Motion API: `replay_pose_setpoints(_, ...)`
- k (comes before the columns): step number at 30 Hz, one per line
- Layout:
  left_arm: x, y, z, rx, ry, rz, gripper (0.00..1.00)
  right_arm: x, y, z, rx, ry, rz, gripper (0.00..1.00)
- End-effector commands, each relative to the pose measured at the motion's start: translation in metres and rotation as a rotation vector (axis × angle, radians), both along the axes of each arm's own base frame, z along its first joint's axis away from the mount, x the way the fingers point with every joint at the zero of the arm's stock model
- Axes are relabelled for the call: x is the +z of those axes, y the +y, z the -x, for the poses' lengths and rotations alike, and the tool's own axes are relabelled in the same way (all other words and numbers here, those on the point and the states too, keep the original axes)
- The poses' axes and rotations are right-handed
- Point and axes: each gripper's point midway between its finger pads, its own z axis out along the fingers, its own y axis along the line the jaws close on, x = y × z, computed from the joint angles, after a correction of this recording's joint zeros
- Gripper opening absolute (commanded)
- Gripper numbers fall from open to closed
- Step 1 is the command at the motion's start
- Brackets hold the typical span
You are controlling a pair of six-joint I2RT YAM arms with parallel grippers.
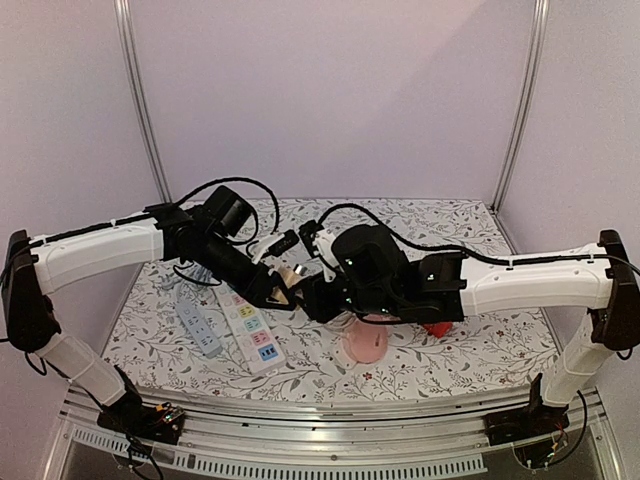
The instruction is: Pull the plug off the socket
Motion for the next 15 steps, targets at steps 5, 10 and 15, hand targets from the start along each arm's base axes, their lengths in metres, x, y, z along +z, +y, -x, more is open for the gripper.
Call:
replay_pose_setpoints(5, 0.032, -0.019, 0.008, -0.09, -0.026, 0.136, 0.04, -0.014, -0.004, 0.02, 0.083, -0.025, 0.11, 0.53)
replay_pose_setpoints(10, 0.034, -0.021, 0.012, -0.111, -0.021, 0.151, 0.04, -0.013, -0.008, 0.012, 0.044, -0.055, 0.131, 0.5)
replay_pose_setpoints(15, 0.035, -0.021, 0.014, -0.118, -0.017, 0.157, 0.04, -0.019, -0.009, 0.01, 0.047, -0.07, 0.175, 0.45)
